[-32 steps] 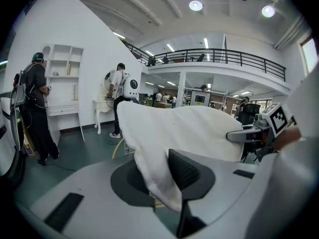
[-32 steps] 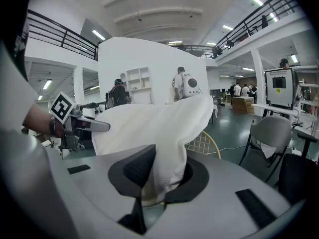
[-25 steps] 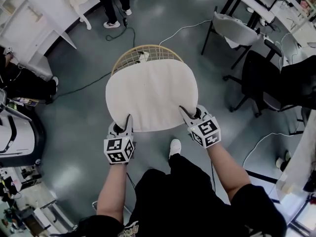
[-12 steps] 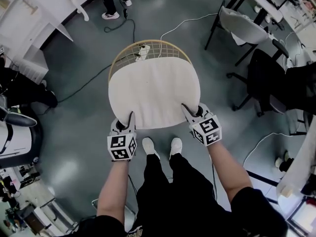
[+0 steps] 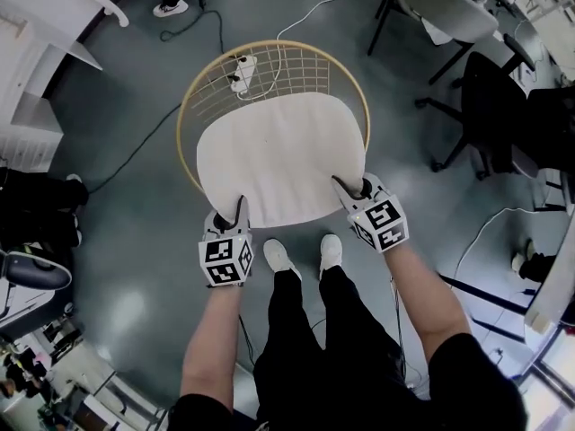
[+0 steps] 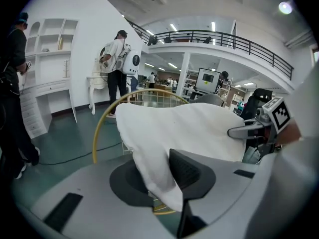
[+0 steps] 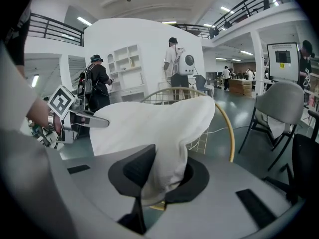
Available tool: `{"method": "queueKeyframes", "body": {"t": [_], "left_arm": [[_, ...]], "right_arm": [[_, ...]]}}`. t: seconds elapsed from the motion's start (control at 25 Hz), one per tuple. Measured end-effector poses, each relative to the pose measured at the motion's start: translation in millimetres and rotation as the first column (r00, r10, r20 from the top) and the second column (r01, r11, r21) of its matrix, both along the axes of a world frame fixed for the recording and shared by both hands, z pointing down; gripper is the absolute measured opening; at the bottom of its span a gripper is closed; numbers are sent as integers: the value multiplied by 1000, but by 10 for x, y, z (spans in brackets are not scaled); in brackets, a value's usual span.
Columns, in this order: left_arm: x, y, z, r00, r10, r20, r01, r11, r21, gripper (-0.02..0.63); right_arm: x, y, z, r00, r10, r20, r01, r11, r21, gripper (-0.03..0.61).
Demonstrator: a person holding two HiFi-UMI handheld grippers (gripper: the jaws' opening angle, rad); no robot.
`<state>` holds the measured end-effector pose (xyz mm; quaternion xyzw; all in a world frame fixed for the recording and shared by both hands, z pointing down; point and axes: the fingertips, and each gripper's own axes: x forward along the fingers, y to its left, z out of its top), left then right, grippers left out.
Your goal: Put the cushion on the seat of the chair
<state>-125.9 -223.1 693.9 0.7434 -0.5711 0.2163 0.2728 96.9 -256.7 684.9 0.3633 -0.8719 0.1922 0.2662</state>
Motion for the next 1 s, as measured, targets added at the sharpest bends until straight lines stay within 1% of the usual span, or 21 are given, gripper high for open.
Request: {"method": "queueKeyframes", "body": {"t": [0.24,0.48,0.72,0.8,1.0], "left_arm": [[-63,-120,712,1000,18,2,-18,999,-51,107],[-112,-171,1304,1000,18,5,-18,995,-94,110],[-116,-28,1943,1000,7,14,-4,989,-151,115],[-157,-89,1968,1000,3,26,1,988,-156,117],[-215,-184,1884,998,10,67,2,983,-182,126]], "right_arm": [[-54,-115,754,1000,15,-23,-17,998,-64,74],[-100,-187,1332,998,24,-58,-31,994,-107,77],[-100,-69,1997,993,33,-115,-52,985,-163,80],[-138,-135,2050,991,45,-122,-66,983,-173,80],[-182,-230,1989,987,76,-142,-103,976,-192,81]]}}
